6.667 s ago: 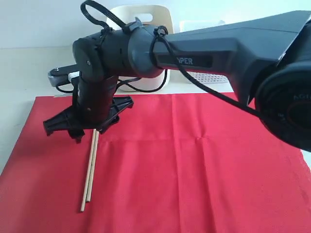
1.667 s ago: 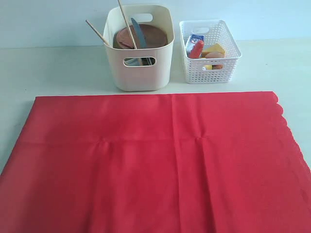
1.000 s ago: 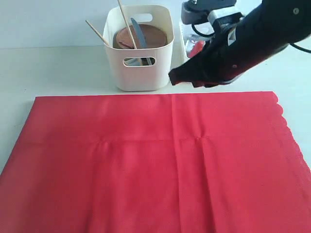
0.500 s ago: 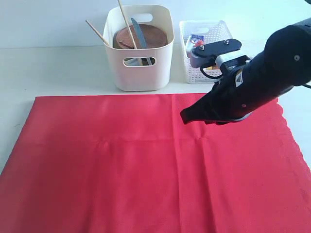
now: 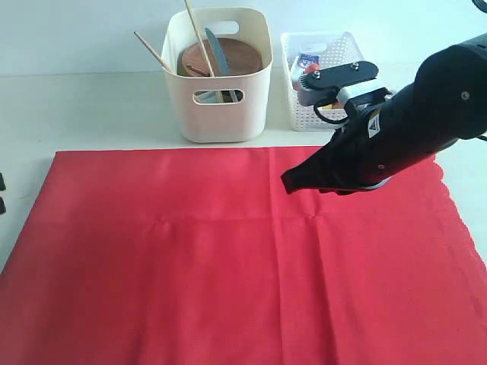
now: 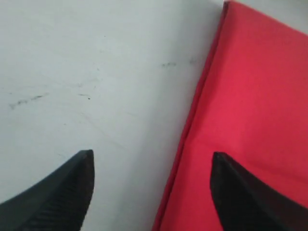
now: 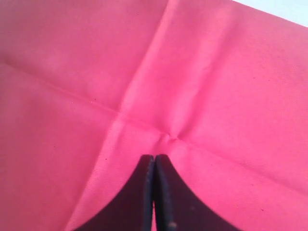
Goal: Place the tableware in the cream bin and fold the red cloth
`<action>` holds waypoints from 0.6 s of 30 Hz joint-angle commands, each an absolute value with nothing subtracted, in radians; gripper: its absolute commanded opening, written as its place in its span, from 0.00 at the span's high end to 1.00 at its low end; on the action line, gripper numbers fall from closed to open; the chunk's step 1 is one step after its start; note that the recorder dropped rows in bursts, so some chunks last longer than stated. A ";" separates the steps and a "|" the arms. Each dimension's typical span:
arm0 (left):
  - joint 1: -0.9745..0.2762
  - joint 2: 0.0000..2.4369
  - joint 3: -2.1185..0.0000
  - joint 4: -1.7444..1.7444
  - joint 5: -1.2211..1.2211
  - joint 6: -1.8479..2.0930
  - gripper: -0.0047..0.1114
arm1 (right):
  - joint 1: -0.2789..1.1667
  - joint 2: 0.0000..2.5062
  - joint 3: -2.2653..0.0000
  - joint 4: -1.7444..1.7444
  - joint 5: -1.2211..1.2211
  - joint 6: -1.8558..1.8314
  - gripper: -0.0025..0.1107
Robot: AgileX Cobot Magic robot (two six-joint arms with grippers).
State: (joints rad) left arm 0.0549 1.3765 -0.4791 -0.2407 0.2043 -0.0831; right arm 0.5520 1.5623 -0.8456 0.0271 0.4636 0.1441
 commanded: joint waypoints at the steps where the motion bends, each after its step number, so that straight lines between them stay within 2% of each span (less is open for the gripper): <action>1: -0.040 1.507 -0.488 -0.255 0.143 -0.074 0.39 | 0.546 1.552 -0.842 0.028 0.446 0.140 0.98; 6: -0.133 1.616 -0.488 -0.252 0.071 -0.059 0.39 | 0.546 1.552 -0.842 0.028 0.446 0.140 0.98; 13: -0.137 1.742 -0.488 -0.252 0.013 -0.059 0.39 | 0.546 1.552 -0.842 0.028 0.446 0.140 0.98; 15: -0.137 1.758 -0.488 -0.252 0.013 -0.059 0.43 | 0.546 1.552 -0.842 0.028 0.446 0.140 0.98; 18: -0.140 1.774 -0.488 -0.252 0.017 -0.059 0.59 | 0.546 1.552 -0.842 0.028 0.446 0.142 0.98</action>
State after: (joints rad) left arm -0.1332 1.7311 -0.4998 -0.2433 -0.0608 -0.0492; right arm 0.5520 1.5623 -0.8456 0.0271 0.4558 0.1441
